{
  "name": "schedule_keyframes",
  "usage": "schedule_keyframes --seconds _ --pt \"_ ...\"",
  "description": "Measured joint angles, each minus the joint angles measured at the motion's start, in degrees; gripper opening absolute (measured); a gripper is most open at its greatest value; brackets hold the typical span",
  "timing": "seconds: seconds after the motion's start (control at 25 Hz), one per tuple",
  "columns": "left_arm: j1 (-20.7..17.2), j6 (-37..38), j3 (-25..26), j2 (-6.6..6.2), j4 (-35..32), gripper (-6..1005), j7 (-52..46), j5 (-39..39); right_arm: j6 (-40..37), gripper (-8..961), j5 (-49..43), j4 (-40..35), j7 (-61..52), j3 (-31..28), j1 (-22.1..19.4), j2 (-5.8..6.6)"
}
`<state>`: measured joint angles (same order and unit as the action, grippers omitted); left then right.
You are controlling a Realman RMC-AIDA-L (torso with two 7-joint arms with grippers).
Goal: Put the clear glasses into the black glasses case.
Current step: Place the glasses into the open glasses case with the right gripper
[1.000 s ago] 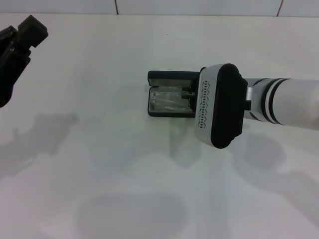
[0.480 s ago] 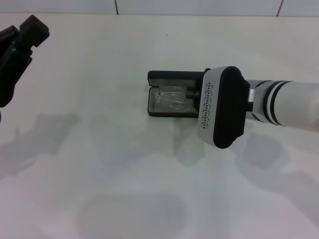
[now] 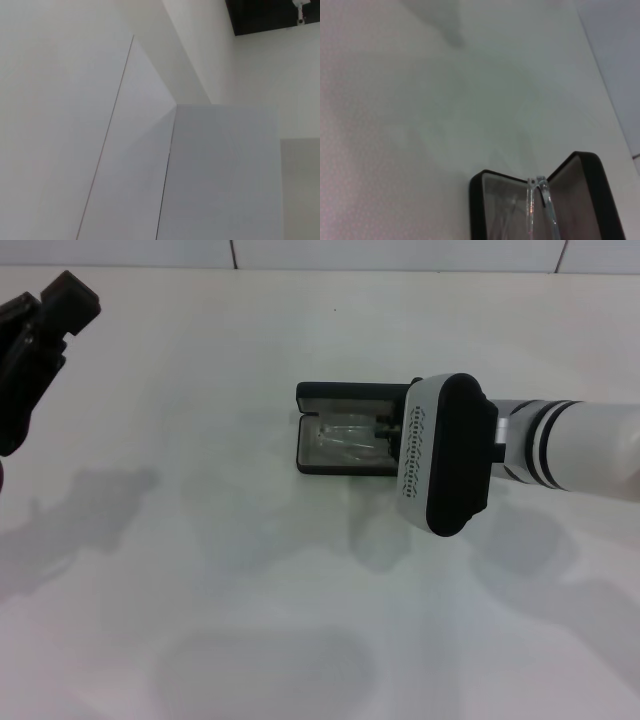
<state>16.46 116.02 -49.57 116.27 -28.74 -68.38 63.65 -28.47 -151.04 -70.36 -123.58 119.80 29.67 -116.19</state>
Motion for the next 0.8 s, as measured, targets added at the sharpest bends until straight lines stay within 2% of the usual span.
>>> schedule_keyframes --seconds 0.8 --pt "-0.5 0.1 0.0 0.11 0.0 60 0.5 -0.1 1.2 226 0.1 -0.3 0.0 1.8 -0.4 0.0"
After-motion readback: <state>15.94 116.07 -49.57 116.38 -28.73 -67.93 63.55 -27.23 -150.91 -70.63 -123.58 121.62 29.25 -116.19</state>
